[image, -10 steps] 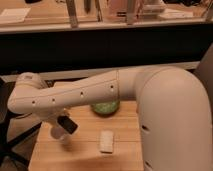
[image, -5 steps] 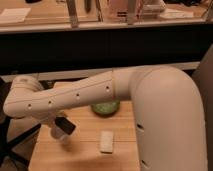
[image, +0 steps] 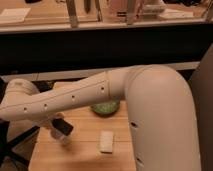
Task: Place the eraser in the ceramic cup
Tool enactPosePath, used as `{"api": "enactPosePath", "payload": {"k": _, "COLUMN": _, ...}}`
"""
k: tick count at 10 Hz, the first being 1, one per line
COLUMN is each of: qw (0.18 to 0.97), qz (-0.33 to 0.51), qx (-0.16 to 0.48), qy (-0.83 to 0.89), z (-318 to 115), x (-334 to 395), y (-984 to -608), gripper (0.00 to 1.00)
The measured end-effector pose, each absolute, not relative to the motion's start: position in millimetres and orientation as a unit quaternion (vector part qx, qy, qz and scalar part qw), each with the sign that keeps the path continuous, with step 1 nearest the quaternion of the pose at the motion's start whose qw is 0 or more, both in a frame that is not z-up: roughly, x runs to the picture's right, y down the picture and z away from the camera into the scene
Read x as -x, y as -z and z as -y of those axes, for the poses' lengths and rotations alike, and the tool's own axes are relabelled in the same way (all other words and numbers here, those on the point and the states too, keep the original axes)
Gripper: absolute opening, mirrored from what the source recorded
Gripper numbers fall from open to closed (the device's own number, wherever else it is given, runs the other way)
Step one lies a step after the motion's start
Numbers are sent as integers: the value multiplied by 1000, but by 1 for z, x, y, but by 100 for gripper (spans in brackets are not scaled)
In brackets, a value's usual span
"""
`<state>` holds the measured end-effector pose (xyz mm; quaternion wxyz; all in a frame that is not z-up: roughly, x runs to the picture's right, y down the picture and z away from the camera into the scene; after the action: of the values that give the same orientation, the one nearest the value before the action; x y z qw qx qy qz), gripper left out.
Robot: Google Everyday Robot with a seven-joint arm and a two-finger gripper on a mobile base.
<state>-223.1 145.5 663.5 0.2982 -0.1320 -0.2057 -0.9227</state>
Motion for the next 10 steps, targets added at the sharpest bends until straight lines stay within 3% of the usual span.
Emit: {"api": "enactPosePath", "payload": {"k": 10, "qw": 259, "qz": 187, "qx": 138, "qy": 937, "z": -157, "x": 248, "y": -659, "gripper": 1}}
